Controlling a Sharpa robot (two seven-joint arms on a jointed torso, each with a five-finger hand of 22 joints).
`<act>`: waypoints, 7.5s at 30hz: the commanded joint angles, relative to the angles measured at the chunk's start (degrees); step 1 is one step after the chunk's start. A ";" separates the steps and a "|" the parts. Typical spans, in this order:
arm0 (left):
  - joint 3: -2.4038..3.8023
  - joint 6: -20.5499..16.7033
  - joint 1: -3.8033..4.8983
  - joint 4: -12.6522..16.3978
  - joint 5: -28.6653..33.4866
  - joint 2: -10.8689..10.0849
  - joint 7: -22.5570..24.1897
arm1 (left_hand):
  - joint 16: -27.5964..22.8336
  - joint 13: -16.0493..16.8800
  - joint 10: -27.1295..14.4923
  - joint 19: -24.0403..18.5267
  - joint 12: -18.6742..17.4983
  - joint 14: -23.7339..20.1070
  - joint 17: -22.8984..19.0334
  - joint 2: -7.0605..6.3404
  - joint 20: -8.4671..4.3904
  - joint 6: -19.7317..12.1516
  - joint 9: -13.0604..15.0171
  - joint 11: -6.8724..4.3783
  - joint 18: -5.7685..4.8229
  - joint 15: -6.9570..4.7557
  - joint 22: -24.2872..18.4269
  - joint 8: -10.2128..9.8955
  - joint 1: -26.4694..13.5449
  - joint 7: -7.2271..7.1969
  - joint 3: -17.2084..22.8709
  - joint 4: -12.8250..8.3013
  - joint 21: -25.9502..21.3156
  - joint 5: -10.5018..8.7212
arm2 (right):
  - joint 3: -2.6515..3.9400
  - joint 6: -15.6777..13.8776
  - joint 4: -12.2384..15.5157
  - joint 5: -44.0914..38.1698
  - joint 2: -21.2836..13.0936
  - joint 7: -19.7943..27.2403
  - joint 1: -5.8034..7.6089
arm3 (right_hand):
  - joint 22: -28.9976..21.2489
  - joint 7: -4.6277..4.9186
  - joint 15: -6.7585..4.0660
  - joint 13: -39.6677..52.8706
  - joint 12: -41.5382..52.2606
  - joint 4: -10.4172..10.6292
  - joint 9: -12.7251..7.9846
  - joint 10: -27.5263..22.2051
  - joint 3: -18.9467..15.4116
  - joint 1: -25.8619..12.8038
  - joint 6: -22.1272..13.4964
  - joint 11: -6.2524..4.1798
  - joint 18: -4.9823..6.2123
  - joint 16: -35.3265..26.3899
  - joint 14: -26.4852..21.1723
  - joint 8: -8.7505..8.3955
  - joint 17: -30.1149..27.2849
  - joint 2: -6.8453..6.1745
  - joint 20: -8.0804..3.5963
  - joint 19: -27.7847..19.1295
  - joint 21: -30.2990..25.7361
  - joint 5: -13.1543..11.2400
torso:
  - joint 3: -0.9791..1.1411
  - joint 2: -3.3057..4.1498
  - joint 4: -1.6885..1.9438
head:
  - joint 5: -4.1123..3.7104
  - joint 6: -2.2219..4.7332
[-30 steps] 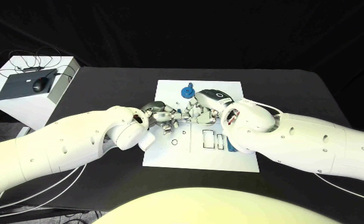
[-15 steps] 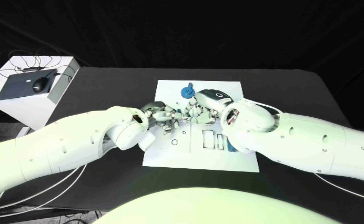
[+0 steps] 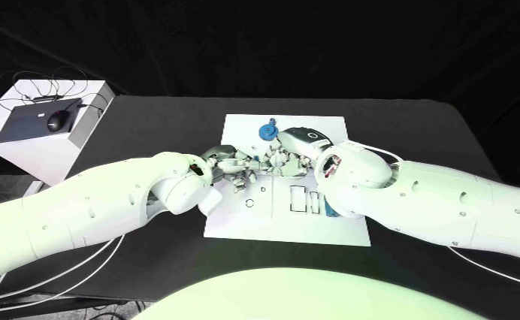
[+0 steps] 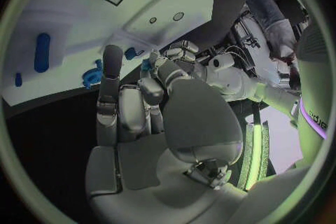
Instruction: Assemble the parts on the task board
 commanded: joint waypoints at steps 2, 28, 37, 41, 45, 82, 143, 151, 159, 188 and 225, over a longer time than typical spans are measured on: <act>0.08 -0.18 0.08 0.08 2.69 0.03 2.86 | 0.07 -0.29 1.79 -0.06 -1.88 0.34 0.43 0.91 -0.39 1.16 0.71 -0.46 0.24 -0.26 3.22 -0.63 -1.68 -0.33 6.90 -3.20 0.48 -0.37 | -0.03 0.79 -0.12 0.12 0.13 0.44 -0.05 | -0.07 0.53 0.03 0.04 -0.43 0.22 0.03 0.13 -0.02 0.17 0.36 -0.29 0.46 -0.25 0.21 0.14 0.08 -0.22 -0.32 1.67 0.10 -0.18 | 0.03 -0.01 -0.01 | 0.02 0.00; 0.07 -1.56 0.08 -0.08 4.27 -0.28 4.79 | 2.24 2.83 5.41 0.24 -6.00 2.28 5.36 -2.31 -2.45 5.81 4.80 -1.50 -1.53 -1.55 3.85 -2.42 -12.95 -2.21 24.06 -14.18 4.13 0.37 | -0.05 -2.57 -0.78 0.47 -0.20 0.91 -0.01 | -1.25 4.31 1.84 -3.29 -3.82 1.39 -0.36 -2.53 -0.76 1.67 -14.75 2.01 1.58 -3.36 -1.61 -0.08 -3.18 -3.37 1.39 0.46 -0.68 -0.98 | 0.01 0.01 -0.02 | -0.02 0.00; 0.08 -1.45 0.22 -0.32 -0.09 -0.78 2.57 | 3.25 3.38 6.01 0.52 -5.84 3.27 6.97 -3.25 -2.58 6.33 4.90 -1.76 -1.55 -1.66 3.92 -2.14 -13.02 -2.29 24.63 -14.31 5.10 1.63 | 0.02 -5.86 -0.69 2.23 -2.69 2.23 0.20 | -2.63 4.28 1.88 -5.45 -3.66 2.85 -0.29 -3.34 -0.65 3.04 -13.98 2.03 1.81 -3.63 -2.07 -0.05 -4.65 -4.28 1.62 0.32 -0.46 -0.69 | 0.03 -0.01 -0.05 | 0.15 0.00; 0.08 -0.92 0.89 -0.82 -4.31 -1.17 0.59 | 4.54 3.58 6.86 1.37 -5.60 4.60 8.36 -4.44 -2.93 7.05 5.00 -2.12 -1.85 -1.89 4.39 -1.77 -13.23 -2.46 24.57 -14.36 7.21 6.34 | 0.31 -8.74 -0.54 7.70 -5.30 5.87 0.85 | -2.67 4.17 1.77 -5.79 -3.72 2.18 -0.18 -3.38 -0.55 3.25 -11.26 1.91 1.76 -3.63 -2.10 0.06 -4.85 -3.66 1.51 0.28 -0.39 0.00 | 0.04 -0.02 -0.05 | 0.16 0.00; 0.08 0.18 2.61 -1.57 -8.30 -1.59 -2.07 | 5.52 3.77 7.63 2.15 -5.34 5.46 9.49 -5.31 -3.33 7.64 5.13 -2.47 -2.21 -2.14 4.85 -1.43 -13.25 -2.65 24.59 -14.38 9.34 8.46 | 0.49 -9.56 -1.09 20.71 -8.24 14.26 2.56 | -2.68 4.32 1.77 -7.14 -5.29 0.60 -0.21 -4.36 -0.31 3.83 -11.00 1.92 1.66 -4.82 -2.89 0.07 -6.13 -2.52 1.47 -0.32 -0.51 1.36 | 0.07 -0.08 -0.10 | 0.22 0.00; -5.68 8.58 13.54 -8.10 -37.51 5.78 -23.80 | 7.40 5.07 7.97 2.74 -4.20 6.14 11.69 -5.82 -4.15 7.09 6.39 -2.85 -3.49 -2.39 5.07 0.61 -13.61 -2.51 24.38 -14.46 11.92 14.18 | 0.81 -4.04 -18.04 68.89 -11.20 39.13 10.00 | -62.69 6.42 11.65 -63.95 -50.00 -3.60 -0.52 -18.13 -5.52 2.84 -15.29 9.39 -4.15 -65.61 -18.50 -0.08 -64.83 2.40 12.45 -31.37 -0.80 3.27 | 0.97 -0.96 -0.22 | 0.57 0.00; -7.21 12.00 12.37 -11.72 -38.09 8.81 -23.77 | 8.60 4.74 8.05 2.90 -3.06 6.16 12.14 -6.01 -4.40 6.53 6.65 -3.01 -3.96 -2.55 5.48 2.60 -13.80 -2.74 24.63 -14.38 13.83 15.11 | 0.78 -0.18 -18.79 68.52 -9.98 38.01 10.02 | -62.76 6.66 12.56 -63.94 -49.45 -4.33 -0.47 -20.52 -7.75 3.30 -15.17 10.05 -4.23 -65.57 -21.19 0.02 -64.85 3.41 13.24 -33.28 -0.88 3.82 | 1.07 -0.97 -0.27 | 0.11 0.00; -7.37 11.90 12.24 -11.96 -38.08 8.84 -23.75 | 8.59 4.72 8.04 2.82 -3.02 6.13 12.07 -6.06 -4.41 6.59 6.52 -3.00 -3.96 -2.54 5.46 2.63 -13.81 -2.74 24.79 -14.36 13.81 15.20 | 0.78 -0.15 -18.80 68.43 -9.93 37.99 10.01 | -62.75 6.67 12.60 -63.94 -49.40 -4.31 -0.47 -20.57 -7.79 3.28 -15.01 10.05 -4.20 -65.56 -21.32 0.03 -64.85 3.58 13.28 -33.34 -0.85 3.74 | 1.06 -0.93 -0.27 | 0.18 0.00; -7.47 11.53 12.18 -12.14 -38.17 8.89 -23.68 | 8.62 4.72 8.06 2.79 -2.99 6.15 12.08 -6.07 -4.39 6.60 6.46 -2.99 -3.97 -2.53 5.44 2.65 -13.84 -2.75 24.75 -14.34 13.81 15.17 | 0.78 -0.02 -18.83 68.39 -9.85 38.04 10.00 | -62.75 6.66 12.61 -63.94 -49.39 -4.34 -0.46 -20.58 -7.79 3.29 -14.95 10.06 -4.20 -65.56 -21.36 0.03 -64.85 3.58 13.29 -33.38 -0.86 3.72 | 1.06 -0.92 -0.27 | 0.22 0.00; -7.65 12.17 12.08 -11.96 -41.68 7.98 -23.70 | 8.97 4.51 8.25 2.92 -3.00 6.19 12.27 -6.26 -4.42 6.83 5.99 -3.04 -3.99 -2.56 5.65 2.74 -13.51 -2.79 25.09 -14.39 14.80 15.38 | 0.77 0.43 -18.64 68.38 -10.06 38.11 9.98 | -62.75 6.61 12.67 -63.94 -49.33 -4.36 -0.44 -20.66 -8.00 3.24 -14.47 10.06 -4.19 -65.56 -21.56 0.06 -64.85 3.65 13.36 -33.55 -0.86 3.77 | 1.05 -0.96 -0.25 | 0.32 0.00; -7.18 9.19 12.05 -10.17 -38.47 7.84 -23.41 | 9.23 4.52 8.56 2.88 -3.11 6.20 12.49 -6.41 -4.46 7.20 5.49 -3.11 -4.02 -2.61 5.65 2.65 -13.69 -2.88 25.26 -14.36 15.24 15.43 | 0.76 0.80 -18.86 68.25 -9.92 38.09 9.89 | -62.76 6.61 12.70 -63.94 -49.32 -4.50 -0.42 -20.75 -8.12 3.27 -14.30 10.09 -4.19 -65.55 -21.64 0.08 -64.85 3.77 13.40 -33.65 -0.86 3.81 | 1.05 -0.93 -0.24 | 0.32 0.00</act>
